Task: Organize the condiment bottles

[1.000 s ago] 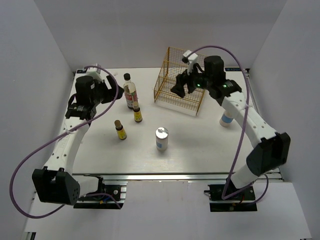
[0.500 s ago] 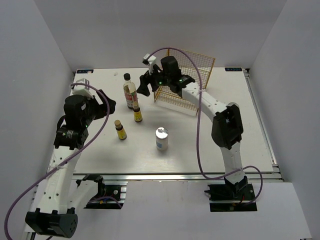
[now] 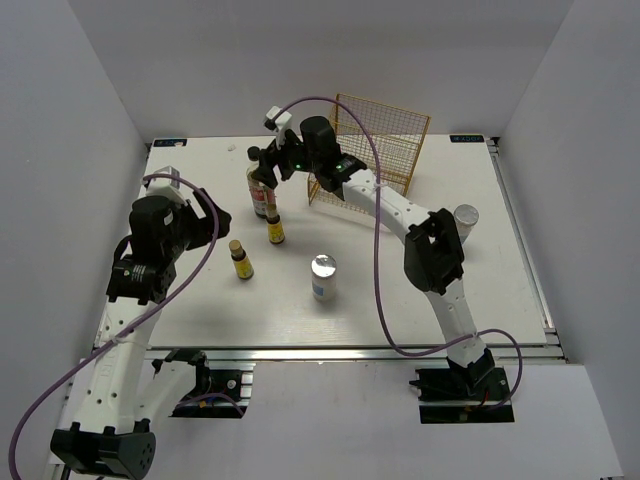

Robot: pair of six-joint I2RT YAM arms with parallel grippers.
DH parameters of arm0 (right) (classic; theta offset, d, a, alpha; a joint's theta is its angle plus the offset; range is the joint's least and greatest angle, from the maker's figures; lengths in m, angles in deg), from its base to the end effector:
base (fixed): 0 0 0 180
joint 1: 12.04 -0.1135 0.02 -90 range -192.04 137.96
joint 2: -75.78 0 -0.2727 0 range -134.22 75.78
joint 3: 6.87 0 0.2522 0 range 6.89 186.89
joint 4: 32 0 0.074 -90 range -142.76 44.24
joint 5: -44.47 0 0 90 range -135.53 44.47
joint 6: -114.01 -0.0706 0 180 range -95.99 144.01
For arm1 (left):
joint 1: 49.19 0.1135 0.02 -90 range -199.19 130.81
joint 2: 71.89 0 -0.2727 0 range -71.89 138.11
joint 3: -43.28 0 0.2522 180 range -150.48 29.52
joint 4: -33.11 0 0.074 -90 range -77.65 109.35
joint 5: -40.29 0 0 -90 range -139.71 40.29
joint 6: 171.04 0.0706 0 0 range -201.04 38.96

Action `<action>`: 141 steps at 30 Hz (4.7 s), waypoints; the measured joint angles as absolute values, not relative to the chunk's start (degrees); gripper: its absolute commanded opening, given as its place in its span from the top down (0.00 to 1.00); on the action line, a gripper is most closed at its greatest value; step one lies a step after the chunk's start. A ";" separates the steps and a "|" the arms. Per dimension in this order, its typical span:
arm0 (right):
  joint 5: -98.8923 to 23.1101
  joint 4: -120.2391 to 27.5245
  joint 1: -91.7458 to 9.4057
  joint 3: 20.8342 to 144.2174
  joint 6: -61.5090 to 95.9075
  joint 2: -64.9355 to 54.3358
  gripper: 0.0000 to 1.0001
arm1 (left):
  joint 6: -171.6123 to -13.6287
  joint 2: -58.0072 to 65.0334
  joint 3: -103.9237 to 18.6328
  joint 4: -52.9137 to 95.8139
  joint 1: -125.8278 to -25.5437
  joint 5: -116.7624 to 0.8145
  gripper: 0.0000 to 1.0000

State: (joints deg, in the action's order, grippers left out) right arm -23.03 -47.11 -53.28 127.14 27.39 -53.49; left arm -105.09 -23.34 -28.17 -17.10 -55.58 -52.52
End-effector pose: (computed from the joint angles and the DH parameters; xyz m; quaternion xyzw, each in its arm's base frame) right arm 0.4190 0.4033 0.3204 -0.4016 0.6495 0.3455 0.5454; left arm 0.1986 -0.0257 0.3497 -0.1185 0.8456 -0.1567 0.4963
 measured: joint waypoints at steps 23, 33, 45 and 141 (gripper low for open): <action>-27.45 -34.95 -53.43 133.15 23.70 -62.52 0.57 | -105.05 -22.29 -28.17 -17.67 -55.58 -52.78 0.08; -27.01 -33.05 -53.54 133.15 23.13 -62.98 1.00 | -104.79 -22.27 -28.17 -18.59 -55.58 -52.78 0.08; -28.01 -32.40 -53.54 137.26 23.11 -63.76 1.00 | -104.59 -22.20 -28.17 -17.65 -55.58 -53.37 0.08; -23.88 -23.02 -18.74 96.43 26.45 -30.98 0.24 | -107.26 -16.43 -23.32 -7.05 -55.58 -63.97 0.06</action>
